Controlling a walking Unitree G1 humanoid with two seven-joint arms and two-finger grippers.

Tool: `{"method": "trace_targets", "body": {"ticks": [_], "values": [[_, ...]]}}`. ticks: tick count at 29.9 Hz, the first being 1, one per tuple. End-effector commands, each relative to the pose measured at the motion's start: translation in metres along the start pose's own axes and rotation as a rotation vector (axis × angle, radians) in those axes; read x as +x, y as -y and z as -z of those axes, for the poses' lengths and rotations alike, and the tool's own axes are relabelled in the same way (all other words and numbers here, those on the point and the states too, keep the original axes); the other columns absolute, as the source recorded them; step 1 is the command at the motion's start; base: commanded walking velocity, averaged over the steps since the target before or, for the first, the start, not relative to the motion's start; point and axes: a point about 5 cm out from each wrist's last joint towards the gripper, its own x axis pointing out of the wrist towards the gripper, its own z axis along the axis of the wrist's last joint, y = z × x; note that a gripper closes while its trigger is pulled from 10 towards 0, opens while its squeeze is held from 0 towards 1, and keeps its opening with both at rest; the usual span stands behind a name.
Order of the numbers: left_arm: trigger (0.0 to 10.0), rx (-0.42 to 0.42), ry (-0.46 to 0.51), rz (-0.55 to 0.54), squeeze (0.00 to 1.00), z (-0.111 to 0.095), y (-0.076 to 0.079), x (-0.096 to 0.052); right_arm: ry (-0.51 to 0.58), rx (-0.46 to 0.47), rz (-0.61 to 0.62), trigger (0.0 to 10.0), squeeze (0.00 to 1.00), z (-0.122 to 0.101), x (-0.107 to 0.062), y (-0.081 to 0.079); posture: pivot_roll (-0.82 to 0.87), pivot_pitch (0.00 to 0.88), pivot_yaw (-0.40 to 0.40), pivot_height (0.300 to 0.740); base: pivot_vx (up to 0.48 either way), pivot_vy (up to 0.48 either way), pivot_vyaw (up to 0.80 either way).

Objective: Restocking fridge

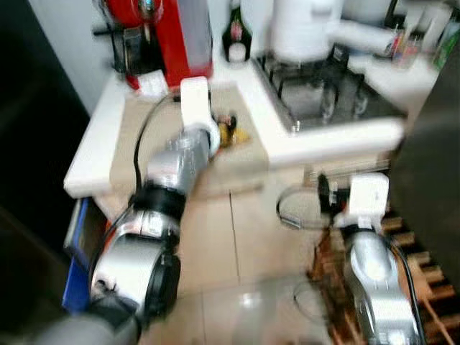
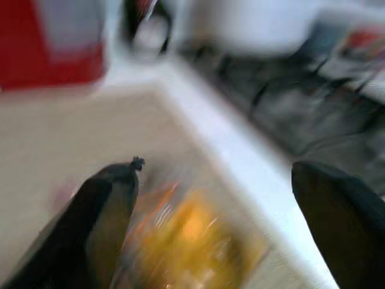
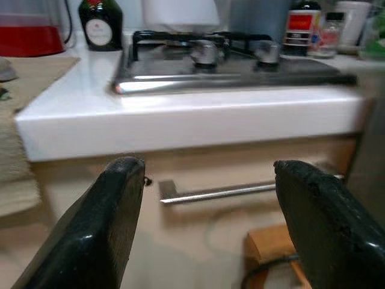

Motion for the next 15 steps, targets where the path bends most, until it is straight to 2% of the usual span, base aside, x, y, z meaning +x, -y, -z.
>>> {"method": "trace_targets", "body": {"ticks": [1,2,3,5,6,7,9,10,12,15], "values": [[10.0,0.065,0.116,0.051,0.0,-0.015,-0.02,-0.033,0.091,0.001,0.026,10.0,0.03,-0.027,-0.012,0.003,-0.14,0.0,0.183,0.74,0.0,0.0,0.0],[10.0,0.065,0.116,0.051,0.0,-0.015,-0.02,-0.033,0.091,0.001,0.026,10.0,0.03,-0.027,-0.012,0.003,-0.14,0.0,0.183,0.74,0.0,0.0,0.0],[10.0,0.091,0.128,0.057,0.0,-0.014,-0.025,-0.047,0.103,-0.005,0.028,10.0,0.03,-0.032,-0.019,0.005,-0.14,0.0,0.179,0.74,0.0,0.0,0.0],[10.0,0.171,0.153,0.04,0.0,-0.004,-0.04,-0.08,0.112,-0.036,0.022,10.0,0.03,-0.036,-0.034,0.008,-0.12,0.0,0.172,0.74,0.0,0.0,0.0],[10.0,0.227,0.172,0.001,0.0,0.003,-0.051,-0.103,0.105,-0.043,0.022,10.0,0.03,-0.037,-0.039,0.011,-0.11,0.0,0.162,0.74,0.0,0.0,0.0],[10.0,0.265,0.183,-0.024,0.0,0.007,-0.056,-0.117,0.098,-0.045,0.022,10.0,0.03,-0.037,-0.042,0.013,-0.11,0.0,0.162,0.74,0.0,0.0,0.0],[10.0,0.257,0.191,-0.075,0.0,0.023,-0.066,-0.159,0.112,-0.053,0.01,10.0,0.03,-0.044,-0.04,0.019,-0.09,0.0,0.125,0.74,0.0,0.0,0.0],[10.0,0.249,0.142,-0.058,0.0,0.038,-0.061,-0.17,0.111,-0.054,-0.001,10.0,0.03,-0.044,-0.036,0.021,-0.08,0.0,0.118,0.74,0.0,0.0,0.0],[10.0,0.262,0.114,-0.029,0.0,0.051,-0.046,-0.171,0.09,-0.054,-0.036,10.0,0.03,-0.038,-0.027,0.021,-0.08,0.0,0.091,0.74,0.0,0.0,0.0],[10.0,0.201,0.196,-0.007,0.0,0.037,-0.03,-0.153,0.102,-0.069,-0.066,10.0,0.03,-0.042,-0.015,0.017,-0.08,0.0,0.063,0.74,0.0,0.0,0.0]]}}
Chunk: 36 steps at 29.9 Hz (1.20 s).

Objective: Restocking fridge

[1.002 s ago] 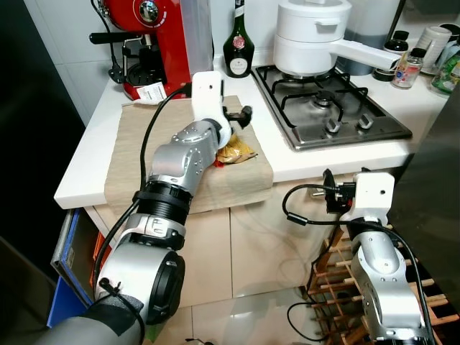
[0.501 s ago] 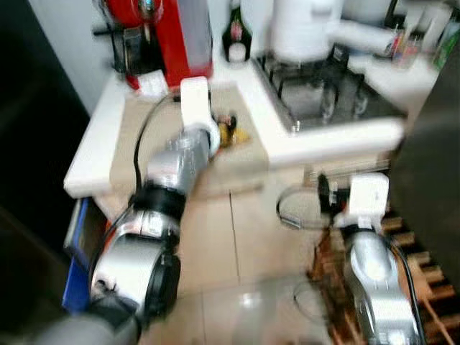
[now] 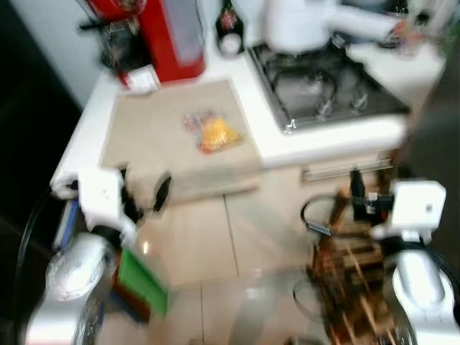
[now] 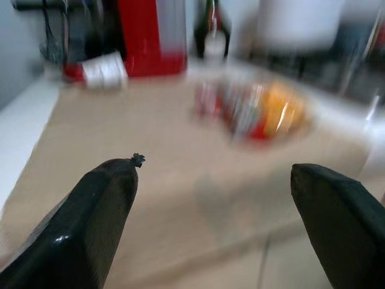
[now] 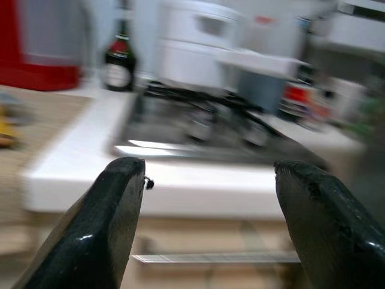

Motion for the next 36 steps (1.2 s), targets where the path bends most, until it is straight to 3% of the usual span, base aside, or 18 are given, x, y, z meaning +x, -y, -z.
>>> {"method": "trace_targets", "body": {"ticks": [1,8,13,21,22,26,36], "values": [[10.0,0.011,0.058,0.004,0.0,-0.015,0.003,0.008,-0.006,0.009,-0.046,10.0,0.03,-0.001,0.004,-0.007,-0.09,0.0,0.059,0.74,0.0,0.0,0.0],[10.0,-0.039,0.007,-0.081,0.0,-0.004,-0.004,0.007,0.014,-0.009,-0.128,10.0,0.03,-0.006,0.02,-0.015,-0.1,0.0,0.053,0.74,0.0,0.0,0.6],[10.0,0.022,-0.014,-0.074,0.0,-0.003,-0.001,0.012,-0.05,0.006,-0.168,10.0,0.03,0.007,0.019,-0.018,-0.07,0.0,0.016,0.74,0.0,0.0,0.45],[10.0,0.029,0.033,-0.038,0.0,-0.018,-0.002,0.03,-0.047,0.049,-0.128,10.0,0.03,0.01,0.02,-0.023,-0.07,0.0,0.014,0.74,0.443,0.0,0.0],[10.0,0.041,0.048,-0.02,0.0,-0.022,-0.001,0.032,-0.039,0.051,-0.115,10.0,0.03,0.009,0.021,-0.023,-0.08,0.0,0.051,0.74,0.48,0.0,0.0],[10.0,0.04,0.064,-0.001,0.0,-0.026,0.001,0.038,-0.029,0.055,-0.092,10.0,0.03,0.008,0.022,-0.024,-0.08,0.0,0.071,0.74,0.48,0.0,0.0],[10.0,0.04,0.064,-0.001,0.0,-0.026,0.001,0.038,-0.029,0.055,-0.092,10.0,0.03,0.008,0.022,-0.024,-0.08,0.0,0.071,0.74,0.48,0.0,0.0]]}}
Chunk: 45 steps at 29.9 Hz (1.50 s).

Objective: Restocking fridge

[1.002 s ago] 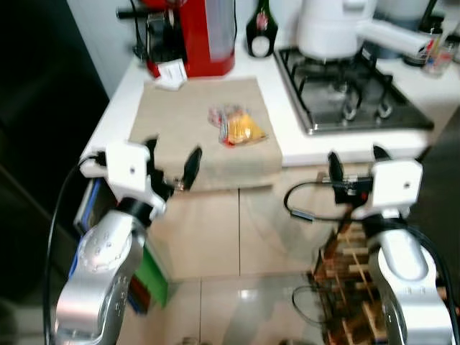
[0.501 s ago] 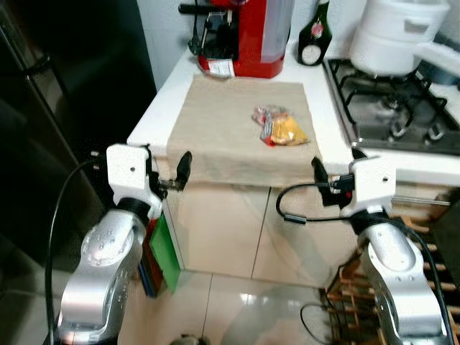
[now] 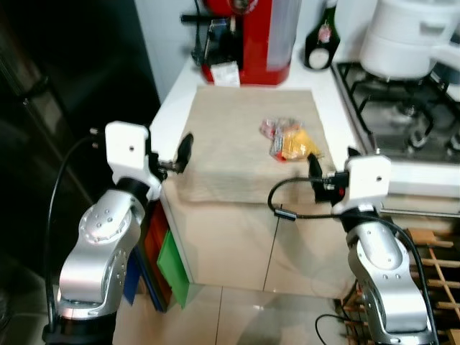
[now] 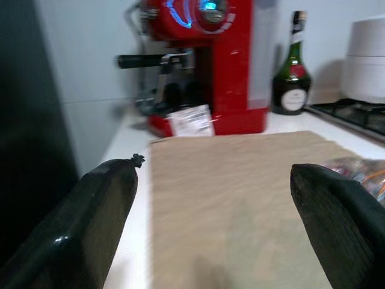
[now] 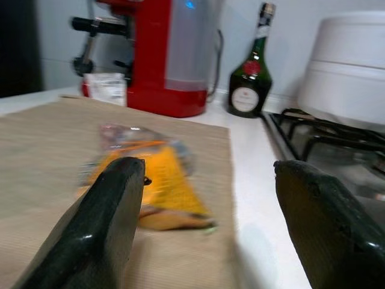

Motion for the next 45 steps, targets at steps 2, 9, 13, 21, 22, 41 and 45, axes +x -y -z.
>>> {"method": "trace_targets", "body": {"ticks": [2,9,13,21,22,41,45], "values": [[10.0,0.004,0.007,0.016,0.0,-0.002,0.005,0.001,-0.003,-0.005,0.021,10.0,0.03,0.0,-0.001,0.006,-0.08,0.0,0.071,0.74,0.48,0.0,0.0],[10.0,0.004,0.007,0.016,0.0,-0.002,0.005,0.001,-0.003,-0.005,0.021,10.0,0.03,0.0,-0.001,0.006,-0.08,0.0,0.071,0.74,0.48,0.0,0.0],[10.0,0.004,0.007,0.016,0.0,-0.002,0.005,0.001,-0.003,-0.005,0.021,10.0,0.03,0.0,-0.001,0.006,-0.08,0.0,0.071,0.74,0.48,0.0,0.0],[10.0,0.001,0.012,0.02,0.0,-0.003,0.005,0.003,-0.001,-0.005,0.025,10.0,0.03,0.001,0.0,0.005,-0.08,0.0,0.072,0.74,0.48,0.0,0.0],[10.0,-0.004,0.041,0.03,0.0,-0.009,0.006,0.007,0.036,0.032,0.038,10.0,1.0,-0.02,0.021,0.006,-0.05,0.0,0.075,0.74,0.0,0.0,0.0],[10.0,-0.03,0.076,0.085,0.0,-0.013,0.014,0.011,0.077,0.079,0.1,10.0,1.0,-0.049,0.039,0.008,-0.06,0.0,0.079,0.74,0.0,0.0,0.0],[10.0,-0.028,0.073,0.099,0.0,-0.012,0.016,0.012,0.065,0.064,0.097,10.0,1.0,-0.043,0.034,0.007,-0.07,0.0,0.075,0.74,0.0,0.0,0.0]]}}
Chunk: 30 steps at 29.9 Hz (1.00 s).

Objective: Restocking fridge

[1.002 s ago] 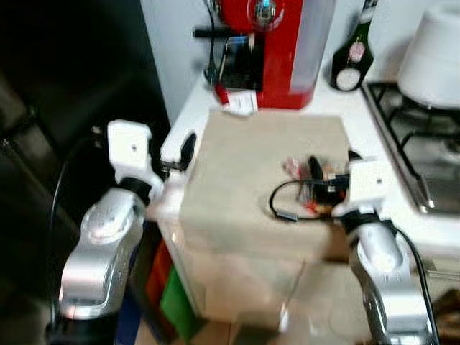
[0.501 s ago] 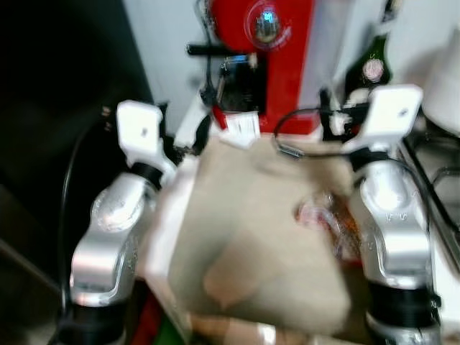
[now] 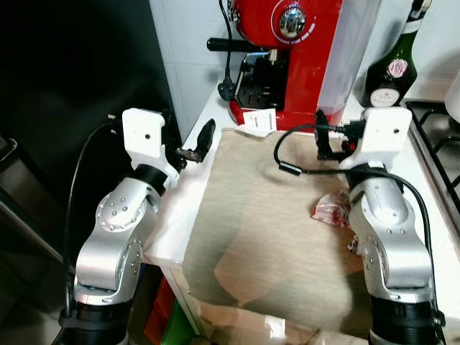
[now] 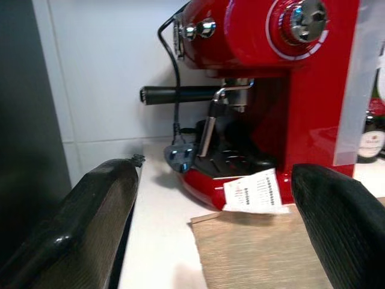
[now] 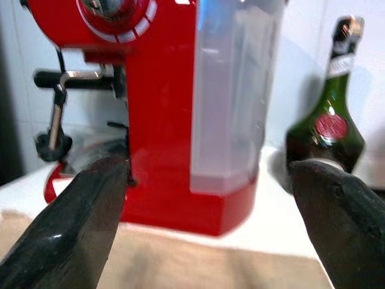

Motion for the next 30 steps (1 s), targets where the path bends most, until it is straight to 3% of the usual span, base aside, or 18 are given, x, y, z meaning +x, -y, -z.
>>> {"method": "trace_targets", "body": {"ticks": [1,9,14,20,24,29,30], "values": [[10.0,0.008,-0.015,0.011,0.0,0.003,0.0,-0.002,-0.004,0.002,-0.008,10.0,1.0,0.0,-0.003,-0.003,-0.06,0.0,0.074,0.74,0.0,0.0,0.0],[10.0,0.013,-0.031,0.039,0.0,0.006,0.002,-0.003,-0.069,-0.019,-0.027,10.0,1.0,0.006,-0.022,-0.001,-0.07,0.0,0.07,0.74,0.0,0.0,0.0],[10.0,0.004,-0.034,0.05,0.0,0.006,0.004,-0.002,-0.103,-0.051,-0.006,10.0,1.0,-0.009,-0.023,0.022,-0.09,0.0,0.077,0.74,0.0,0.0,0.0],[10.0,-0.003,-0.043,0.119,0.0,0.007,0.014,0.0,-0.145,-0.044,0.009,10.0,1.0,-0.009,-0.02,0.033,-0.12,0.0,0.093,0.74,0.0,0.0,0.0],[10.0,-0.019,-0.028,0.128,0.0,0.006,0.014,0.006,-0.269,-0.005,-0.031,10.0,1.0,0.005,-0.025,0.027,-0.12,0.0,0.102,0.74,0.0,0.0,0.0],[10.0,-0.029,0.001,0.168,0.0,0.001,0.02,0.007,-0.395,-0.052,-0.067,10.0,1.0,0.013,-0.027,0.029,-0.12,0.0,0.108,0.74,-0.436,0.0,0.0],[10.0,-0.046,0.01,0.159,0.0,0.0,0.019,0.008,-0.409,-0.051,-0.047,10.0,0.0,0.015,-0.027,0.033,-0.12,0.0,0.109,0.74,0.0,0.0,0.0]]}}
